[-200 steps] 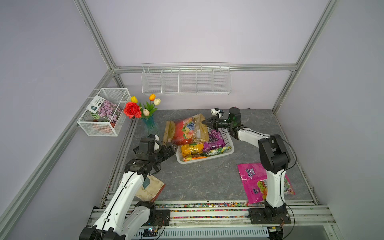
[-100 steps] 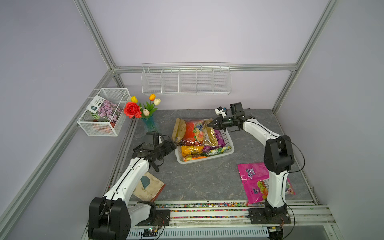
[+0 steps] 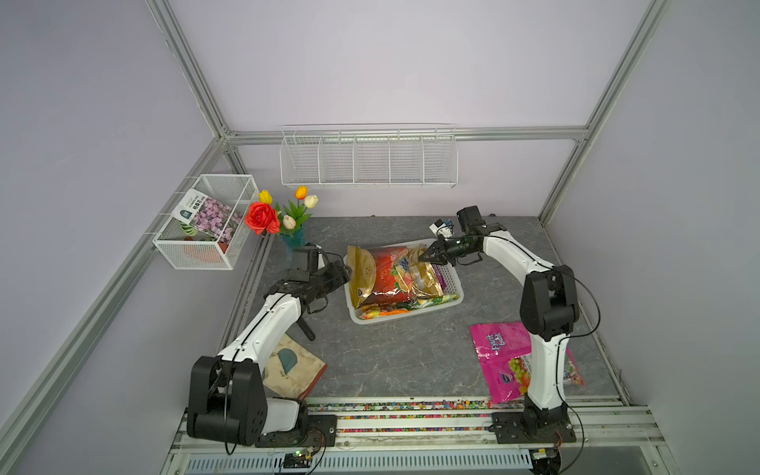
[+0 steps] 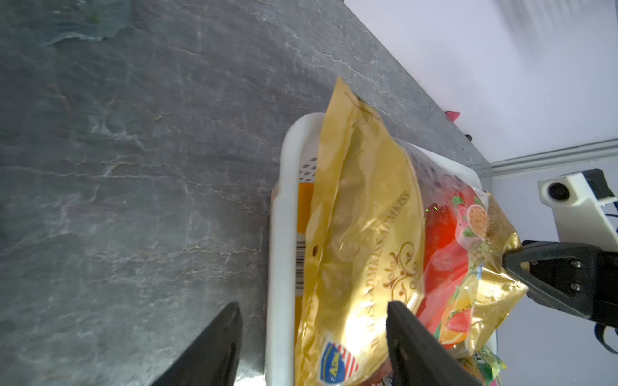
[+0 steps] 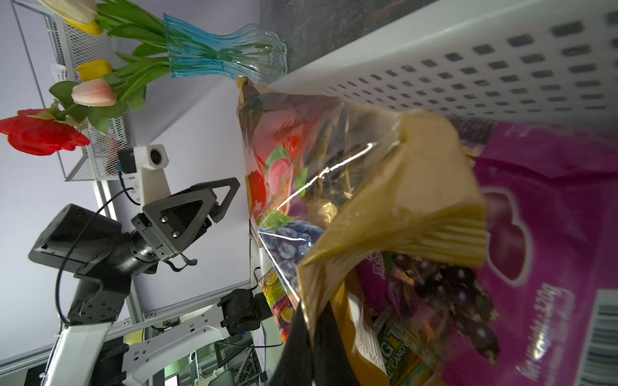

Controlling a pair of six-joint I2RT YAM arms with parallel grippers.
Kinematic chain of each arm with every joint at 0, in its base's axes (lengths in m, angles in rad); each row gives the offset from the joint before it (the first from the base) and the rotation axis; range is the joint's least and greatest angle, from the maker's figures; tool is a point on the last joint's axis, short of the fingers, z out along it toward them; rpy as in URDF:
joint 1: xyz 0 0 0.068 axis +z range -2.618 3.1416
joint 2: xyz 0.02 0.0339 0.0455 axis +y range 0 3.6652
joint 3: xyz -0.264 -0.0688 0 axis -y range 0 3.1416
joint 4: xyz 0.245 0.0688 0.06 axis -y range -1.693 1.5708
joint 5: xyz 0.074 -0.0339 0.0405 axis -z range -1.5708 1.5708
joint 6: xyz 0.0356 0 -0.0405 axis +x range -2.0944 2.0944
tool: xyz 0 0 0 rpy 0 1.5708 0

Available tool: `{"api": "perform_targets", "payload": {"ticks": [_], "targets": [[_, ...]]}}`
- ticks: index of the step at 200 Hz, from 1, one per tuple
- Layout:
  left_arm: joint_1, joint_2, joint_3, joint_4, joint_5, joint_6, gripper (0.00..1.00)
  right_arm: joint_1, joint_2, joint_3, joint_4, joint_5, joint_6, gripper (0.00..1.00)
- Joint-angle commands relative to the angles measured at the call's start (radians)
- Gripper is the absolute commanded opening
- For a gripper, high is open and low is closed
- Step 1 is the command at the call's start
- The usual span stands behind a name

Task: Put the candies in the basket
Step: Place the candy in the basket, then pick up the candy at the center of the board.

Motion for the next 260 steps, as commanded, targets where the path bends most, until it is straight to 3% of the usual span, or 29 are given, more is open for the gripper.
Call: {"api": "perform_targets", "payload": {"ticks": [1, 18, 68, 97, 126, 138, 168, 203, 228, 260], "targets": [[0.005, 0.051, 0.04, 0.052, 0.082, 0.076, 0.67, 0.0, 0.019, 0.037, -0.067, 0.023, -0.051, 0.0], [0.005, 0.082, 0.051, 0.06, 0.119, 0.083, 0.6, 0.001, 0.027, 0.061, -0.085, 0.049, -0.066, 0.0], [0.006, 0.103, 0.03, 0.054, 0.065, 0.079, 0.55, 0.011, 0.066, 0.108, -0.118, 0.089, -0.081, 0.0], [0.006, 0.107, 0.052, 0.035, 0.055, 0.106, 0.54, 0.023, 0.074, 0.128, -0.214, 0.339, -0.128, 0.0], [-0.006, 0.102, 0.079, -0.007, 0.071, 0.167, 0.55, 0.021, 0.052, 0.103, -0.171, 0.435, -0.127, 0.0], [-0.017, 0.102, 0.094, -0.031, 0.066, 0.196, 0.56, 0.022, 0.048, 0.114, -0.171, 0.462, -0.127, 0.13], [-0.064, 0.084, 0.119, -0.078, 0.011, 0.249, 0.57, 0.025, -0.015, 0.115, -0.172, 0.58, -0.115, 0.16], [-0.16, 0.047, 0.142, -0.124, -0.12, 0.313, 0.6, 0.027, -0.206, -0.042, -0.089, 0.743, -0.07, 0.24], [-0.196, 0.018, 0.139, -0.119, -0.121, 0.321, 0.62, 0.027, -0.349, -0.17, -0.081, 0.841, -0.053, 0.3], [-0.241, -0.018, 0.13, -0.12, -0.154, 0.299, 0.62, 0.026, -0.543, -0.44, -0.092, 1.082, 0.045, 0.3]]}}
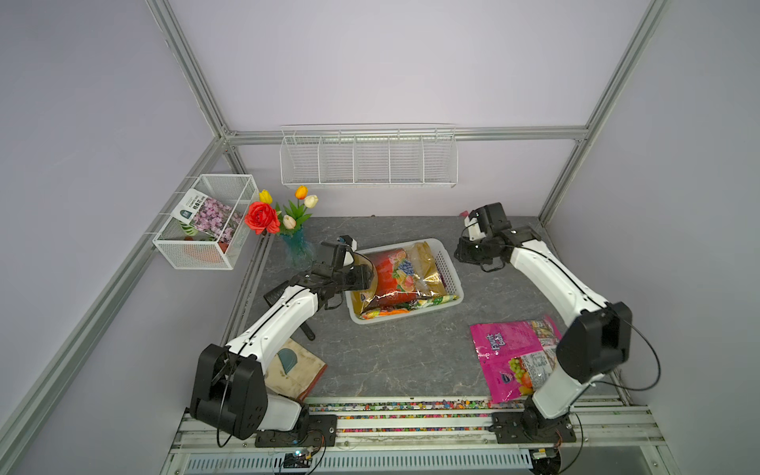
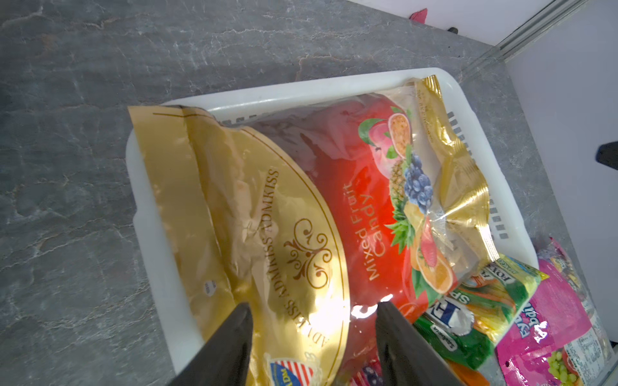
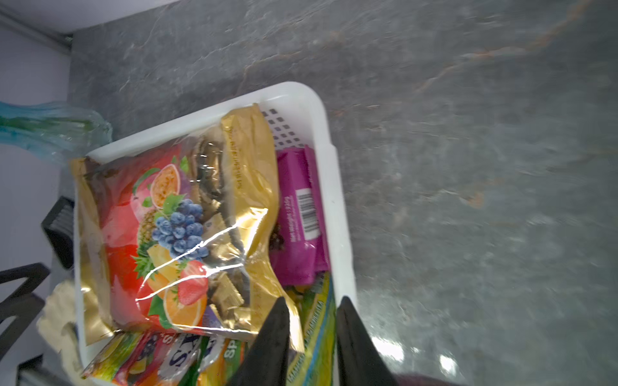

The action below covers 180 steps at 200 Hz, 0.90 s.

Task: Put the candies in the basket
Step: Pick up the candy at the center of the board.

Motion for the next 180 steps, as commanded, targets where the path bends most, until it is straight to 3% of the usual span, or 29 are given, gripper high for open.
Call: {"api": "perform_targets", "payload": {"ticks": [1, 39, 71, 100, 130, 180], "targets": [[-0.029, -0.039, 0.021, -0.021, -0.047, 0.005, 0.62, -0.003, -0.096, -0.186, -0.015, 0.221, 0.078, 0.3], [-0.068, -0.114, -0.01, -0.054, 0.002, -0.043, 0.64, 0.007, -0.299, -0.458, -0.043, 0.262, 0.101, 0.53], [-0.071, -0.181, -0.058, -0.083, 0.041, -0.037, 0.69, 0.176, -0.355, -0.532, -0.131, 0.337, 0.085, 0.74], [-0.071, -0.216, -0.069, -0.146, -0.058, -0.087, 0.74, 0.245, -0.289, -0.56, -0.132, 0.332, 0.116, 0.76], [-0.071, -0.262, -0.114, -0.133, -0.088, -0.103, 0.75, 0.297, -0.256, -0.643, -0.048, 0.482, 0.205, 0.78], [-0.071, -0.303, -0.152, -0.106, -0.109, -0.096, 0.75, 0.3, -0.236, -0.789, 0.184, 0.414, 0.22, 0.75]]}}
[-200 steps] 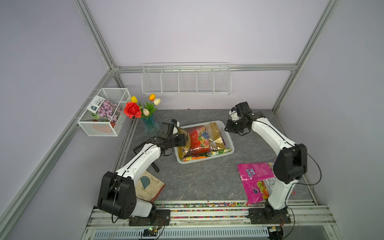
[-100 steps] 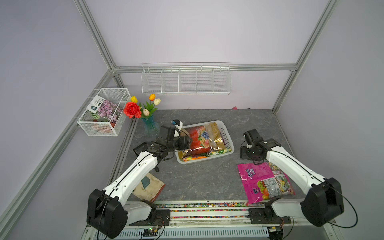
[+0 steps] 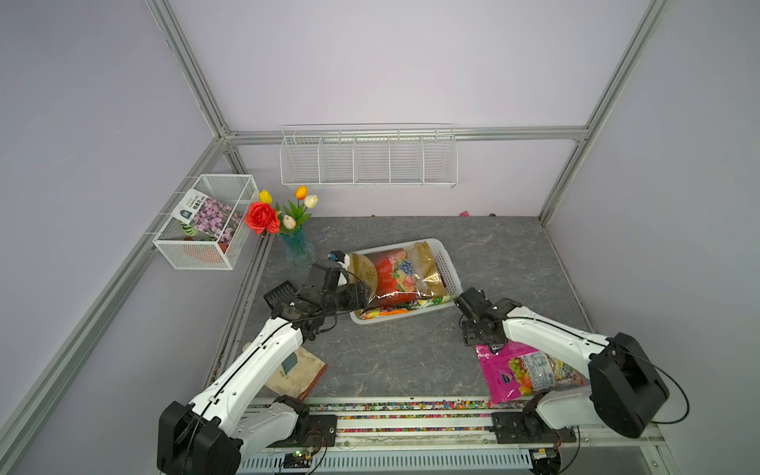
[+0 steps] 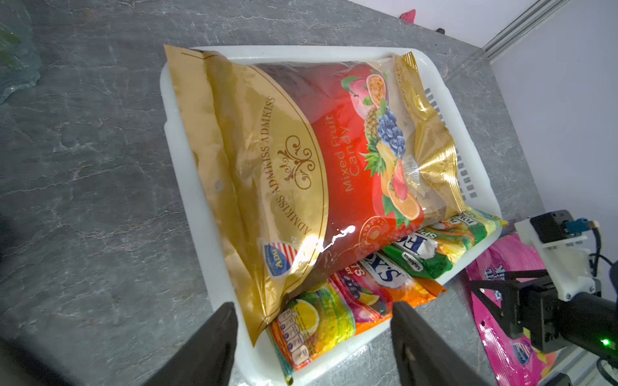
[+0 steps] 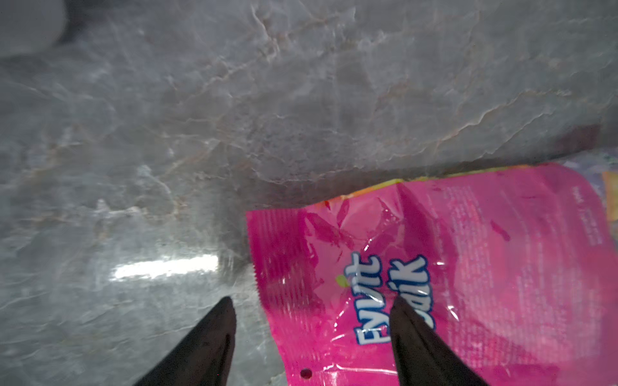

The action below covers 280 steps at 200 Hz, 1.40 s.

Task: Put the candies in the basket
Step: Pick up the candy at the center of the board.

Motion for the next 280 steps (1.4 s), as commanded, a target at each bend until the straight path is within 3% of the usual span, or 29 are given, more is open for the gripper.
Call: {"api": "perform_targets", "payload": {"ticks": [1, 33, 58, 81, 108, 153, 180, 191, 201, 208, 241, 280], "targets": [[-0.002, -0.02, -0.01, 0.008, -0.03, -0.009, 0.75, 0.005, 0.011, -0.041, 0.147, -0.001, 0.031, 0.75], [-0.002, -0.043, -0.013, 0.015, -0.02, -0.004, 0.75, 0.015, 0.067, -0.057, 0.184, 0.046, 0.065, 0.74], [-0.002, -0.075, -0.051, 0.051, -0.027, 0.001, 0.76, 0.041, 0.111, -0.062, 0.208, 0.119, 0.109, 0.64], [-0.002, -0.088, -0.065, 0.051, -0.033, 0.002, 0.76, 0.055, 0.121, -0.056, 0.198, 0.159, 0.145, 0.48], [-0.002, -0.085, -0.069, 0.05, -0.035, 0.0, 0.76, 0.059, 0.095, -0.064, 0.183, 0.19, 0.166, 0.14], [-0.002, -0.068, -0.062, 0.047, -0.019, -0.003, 0.76, 0.058, 0.048, -0.043, 0.076, 0.281, 0.205, 0.0], [-0.002, -0.07, -0.061, 0.045, -0.018, -0.006, 0.76, 0.059, -0.002, -0.023, 0.018, 0.233, 0.205, 0.01], [-0.002, -0.07, -0.063, 0.047, -0.018, -0.007, 0.76, 0.059, -0.004, -0.003, -0.027, 0.215, 0.205, 0.18], [-0.002, -0.069, -0.065, 0.048, -0.018, -0.009, 0.76, 0.059, 0.004, 0.016, -0.065, 0.206, 0.207, 0.41], [-0.002, -0.067, -0.066, 0.051, -0.017, -0.011, 0.76, 0.059, 0.011, 0.019, -0.073, 0.192, 0.205, 0.49], [-0.002, -0.048, -0.068, 0.054, -0.003, -0.019, 0.76, 0.063, 0.057, 0.019, -0.021, 0.095, 0.217, 0.6], [-0.002, -0.047, -0.071, 0.044, 0.002, -0.013, 0.76, 0.081, 0.161, 0.055, -0.094, 0.125, 0.237, 0.72]]}}
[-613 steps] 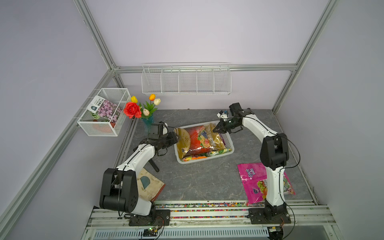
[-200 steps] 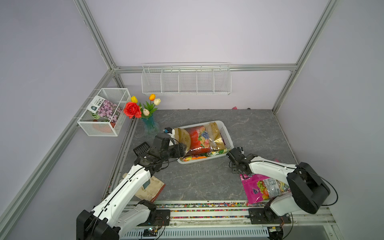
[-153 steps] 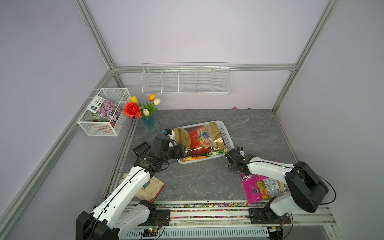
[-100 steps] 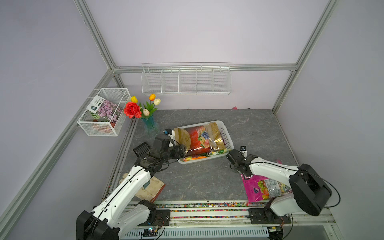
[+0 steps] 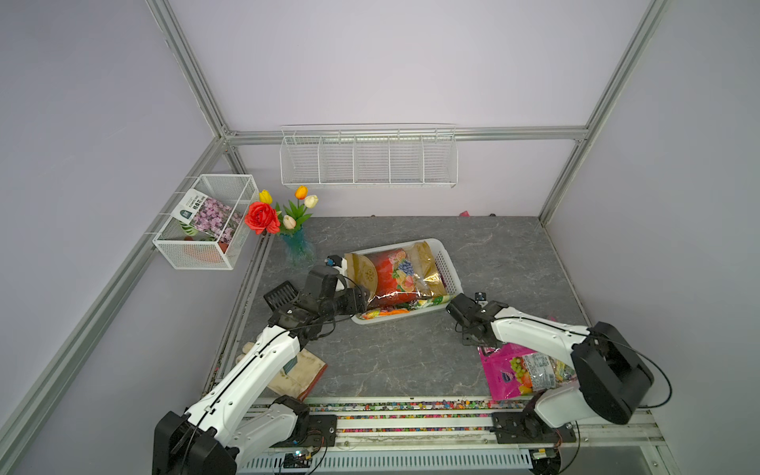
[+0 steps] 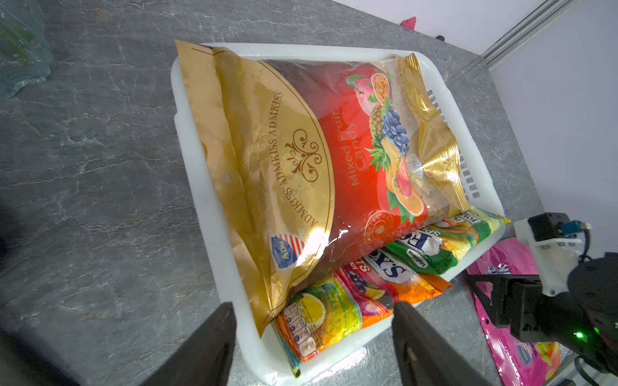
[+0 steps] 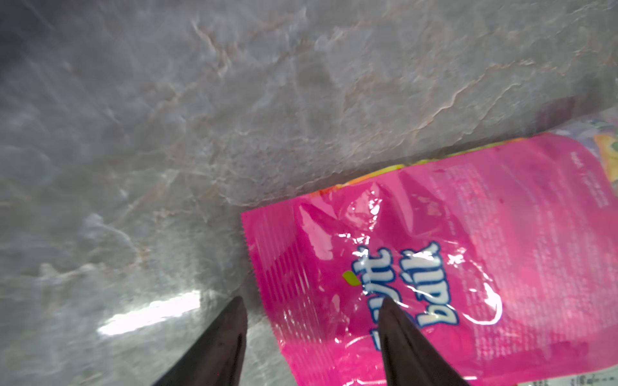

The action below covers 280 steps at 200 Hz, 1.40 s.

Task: Put the candies in the basket
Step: Pick up the candy at the center of the board.

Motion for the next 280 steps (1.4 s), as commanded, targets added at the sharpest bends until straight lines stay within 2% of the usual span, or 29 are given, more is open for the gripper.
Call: {"api": "perform_targets", "payload": {"ticks": [1, 28, 70, 76, 116, 153, 169, 186, 212, 280], "targets": [[-0.002, 0.001, -0.01, 0.005, 0.008, -0.002, 0.76, 0.017, 0.06, 0.038, -0.085, 0.007, 0.024, 0.72], [-0.002, 0.0, -0.014, 0.009, 0.003, 0.001, 0.76, 0.027, 0.114, 0.059, -0.142, 0.069, 0.042, 0.73], [-0.002, 0.004, -0.022, 0.009, 0.007, 0.006, 0.76, 0.028, 0.166, 0.068, -0.184, 0.155, 0.078, 0.67], [-0.002, 0.004, -0.023, 0.01, 0.007, 0.009, 0.76, 0.028, 0.171, 0.07, -0.185, 0.158, 0.077, 0.64], [-0.002, 0.004, -0.025, 0.01, 0.006, 0.01, 0.76, 0.031, 0.189, 0.078, -0.187, 0.161, 0.084, 0.63], [-0.002, 0.004, -0.023, 0.011, 0.007, 0.01, 0.76, 0.031, 0.183, 0.076, -0.187, 0.176, 0.081, 0.45], [-0.002, 0.006, -0.023, 0.011, 0.007, 0.011, 0.76, 0.031, 0.176, 0.075, -0.187, 0.18, 0.074, 0.32], [-0.002, 0.007, -0.023, 0.01, 0.007, 0.01, 0.76, 0.031, 0.163, 0.078, -0.19, 0.184, 0.068, 0.12], [-0.002, 0.01, -0.019, 0.01, 0.01, 0.011, 0.76, 0.031, 0.119, 0.093, -0.211, 0.179, 0.053, 0.0], [-0.002, 0.035, 0.018, -0.001, 0.029, 0.02, 0.76, 0.008, -0.236, 0.301, -0.421, 0.139, -0.048, 0.0]]}}
